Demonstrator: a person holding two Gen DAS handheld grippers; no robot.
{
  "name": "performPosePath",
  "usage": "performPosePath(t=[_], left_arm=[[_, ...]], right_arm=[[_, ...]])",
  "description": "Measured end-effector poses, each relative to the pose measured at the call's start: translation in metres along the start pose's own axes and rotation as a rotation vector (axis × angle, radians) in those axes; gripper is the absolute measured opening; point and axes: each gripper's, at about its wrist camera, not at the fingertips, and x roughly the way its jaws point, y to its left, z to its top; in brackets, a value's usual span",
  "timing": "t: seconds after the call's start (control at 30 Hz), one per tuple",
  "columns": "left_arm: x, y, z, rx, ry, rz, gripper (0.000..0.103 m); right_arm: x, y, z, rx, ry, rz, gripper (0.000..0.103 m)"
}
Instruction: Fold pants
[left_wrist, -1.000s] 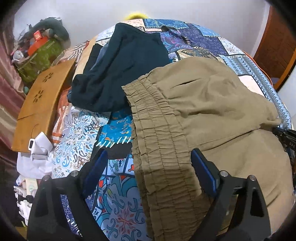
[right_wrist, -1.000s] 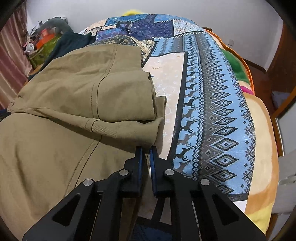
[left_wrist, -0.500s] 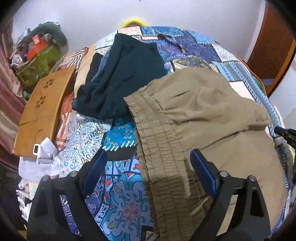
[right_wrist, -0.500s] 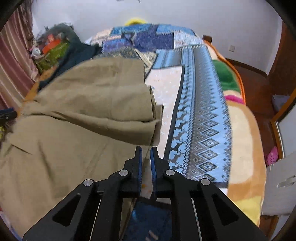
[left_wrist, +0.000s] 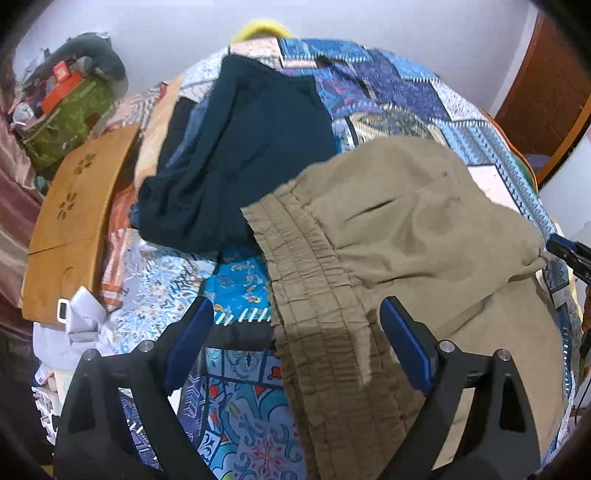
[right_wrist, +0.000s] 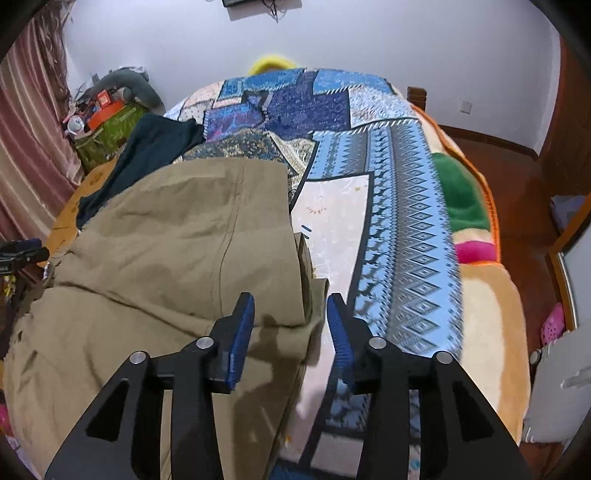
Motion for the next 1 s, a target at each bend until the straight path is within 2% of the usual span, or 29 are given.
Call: performPosePath(t=[0.17,0.27,0.3,0.37,0.4,0.43,0.5,0.6,0.7,0.8,0.93,1.0], left_arm=[[0.022,0.001,-0.001,-0.021,0.055,-0.041,0.092],[0.029,0.002,-0.001,-0.049,0.075,-0.101,0.092],[0.031,0.001,-0.001,-0.056,0.08,-0.116,0.092],[0.034,-0.003,-0.001,-0.053,0.079,-0.128,0.091],[0.034,-0.007,-0.001,-0.037,0.071,-0.131,0.085],[0.033,-0.012,-0.001,-0.013,0.06,-0.135,0.074],[0.028,-0.024,-0.002,0.048,0.03,-0.11,0.066],[0.019,-0.039,-0.004,0.136,-0.029,-0.018,0.049],[0.014,-0.037,-0.003,0.135,-0.055,0.025,0.037],[0.019,-0.022,0.001,0.066,-0.034,-0.005,0.038],[0.03,-0.022,0.0,0.054,-0.023,0.054,0.047],[0.03,-0.02,-0.002,0.04,-0.026,0.062,0.05]], right_arm=[[0.029,0.003,0.001,-0.02,0.058,0.034,0.038],[0.034,0.004,-0.003,-0.017,0.054,0.067,0.038],[0.036,0.005,-0.004,-0.015,0.059,0.074,0.037],[0.039,0.007,-0.006,-0.037,0.066,0.071,0.026],[0.039,0.01,-0.007,-0.067,0.059,0.05,0.017],[0.037,0.011,-0.007,-0.081,0.048,0.042,0.011],[0.032,0.011,-0.006,-0.1,0.024,0.044,0.008],[0.021,0.015,-0.002,-0.15,-0.03,0.01,0.005],[0.015,0.017,0.003,-0.184,-0.065,-0.044,0.004],[0.021,0.015,0.007,-0.191,-0.058,-0.086,0.004],[0.05,0.014,0.004,-0.195,0.033,-0.154,0.003],[0.063,0.01,0.001,-0.184,0.078,-0.16,0.002]])
